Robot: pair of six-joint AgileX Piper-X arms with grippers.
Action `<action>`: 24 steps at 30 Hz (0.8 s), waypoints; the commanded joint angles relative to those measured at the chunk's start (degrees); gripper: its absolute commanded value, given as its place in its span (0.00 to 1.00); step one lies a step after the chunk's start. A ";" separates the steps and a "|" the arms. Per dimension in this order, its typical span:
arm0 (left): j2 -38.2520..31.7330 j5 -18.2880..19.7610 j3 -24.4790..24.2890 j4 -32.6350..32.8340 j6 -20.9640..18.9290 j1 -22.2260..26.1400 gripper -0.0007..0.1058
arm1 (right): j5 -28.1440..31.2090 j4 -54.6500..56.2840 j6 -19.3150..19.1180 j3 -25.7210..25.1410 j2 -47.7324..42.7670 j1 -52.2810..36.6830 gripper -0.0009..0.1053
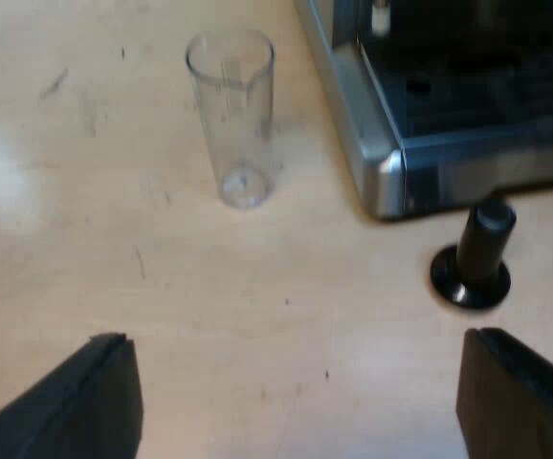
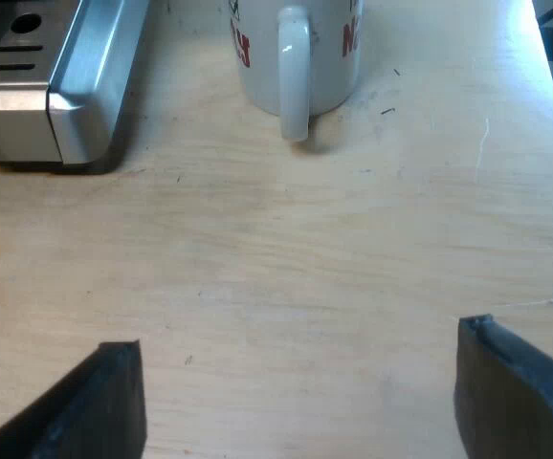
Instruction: Pour the beans into the coffee machine
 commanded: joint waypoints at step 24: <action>-2.02 -9.82 0.94 -4.08 -7.31 0.00 0.66 | -0.12 -0.36 -0.68 -0.11 -2.66 -0.21 0.65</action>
